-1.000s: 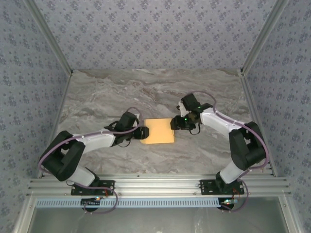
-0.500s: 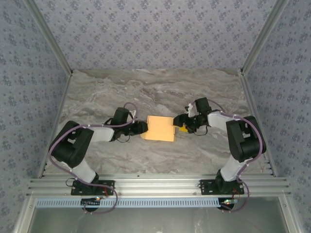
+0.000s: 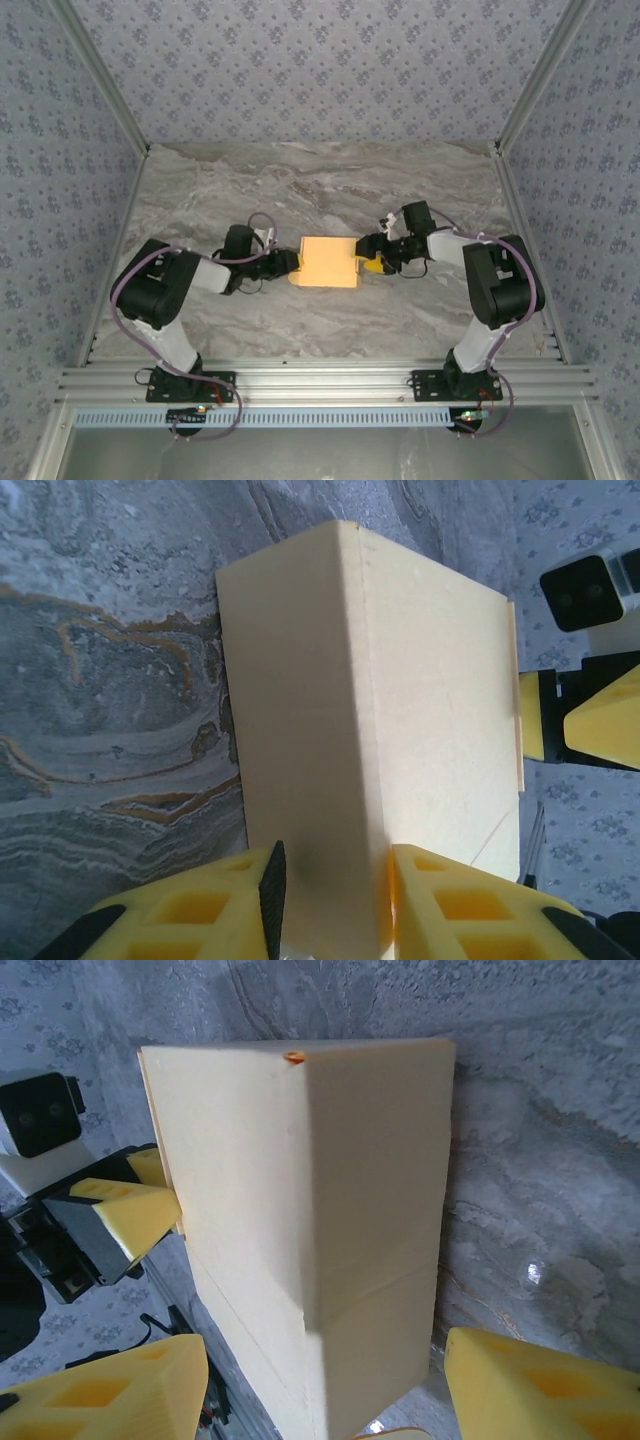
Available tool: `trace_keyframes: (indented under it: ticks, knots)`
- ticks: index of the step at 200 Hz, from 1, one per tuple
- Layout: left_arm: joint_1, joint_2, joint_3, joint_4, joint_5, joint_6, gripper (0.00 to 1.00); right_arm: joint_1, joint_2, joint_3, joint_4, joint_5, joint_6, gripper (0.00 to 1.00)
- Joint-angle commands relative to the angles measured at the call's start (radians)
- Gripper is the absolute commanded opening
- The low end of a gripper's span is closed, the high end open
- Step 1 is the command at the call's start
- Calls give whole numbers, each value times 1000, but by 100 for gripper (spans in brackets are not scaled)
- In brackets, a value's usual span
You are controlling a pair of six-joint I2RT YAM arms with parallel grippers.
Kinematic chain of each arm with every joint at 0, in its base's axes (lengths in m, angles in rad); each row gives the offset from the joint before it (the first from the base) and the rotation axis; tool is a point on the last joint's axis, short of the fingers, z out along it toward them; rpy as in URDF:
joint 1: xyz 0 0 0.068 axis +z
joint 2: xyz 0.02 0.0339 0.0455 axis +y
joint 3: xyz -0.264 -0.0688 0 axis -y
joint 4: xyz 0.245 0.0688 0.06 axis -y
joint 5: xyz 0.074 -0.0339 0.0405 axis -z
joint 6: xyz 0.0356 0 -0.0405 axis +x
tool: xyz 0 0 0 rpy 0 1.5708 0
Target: Fold the paper box
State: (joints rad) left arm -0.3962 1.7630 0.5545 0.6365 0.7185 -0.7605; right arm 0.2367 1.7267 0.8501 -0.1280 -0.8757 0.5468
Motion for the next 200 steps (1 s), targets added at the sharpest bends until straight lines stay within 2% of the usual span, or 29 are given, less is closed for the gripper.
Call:
trace_keyframes:
  ticks: [1,17,30,69,119,132,153,173,200]
  knots:
    - [14,64,-44,-86,-48,-2,33,-5,38,29,-9,-68,5,67]
    - [19,73,-52,-64,-40,-9,31,-4,64,29,0,-89,7,68]
    - [31,80,-64,-35,-35,-15,30,-3,78,31,8,-98,7,73]
    - [79,109,-120,95,19,-40,28,4,104,37,29,-109,24,73]
    - [86,111,-102,66,38,-35,28,53,121,41,97,-108,75,73]
    - [86,112,-100,65,44,-35,28,67,131,37,152,-112,148,71]
    - [86,112,-102,61,49,-33,28,79,134,20,248,-111,236,67]
    - [86,103,-111,76,52,-41,30,77,125,27,230,-95,262,61]
    - [86,47,-122,94,63,-58,37,77,103,18,252,-109,344,47]
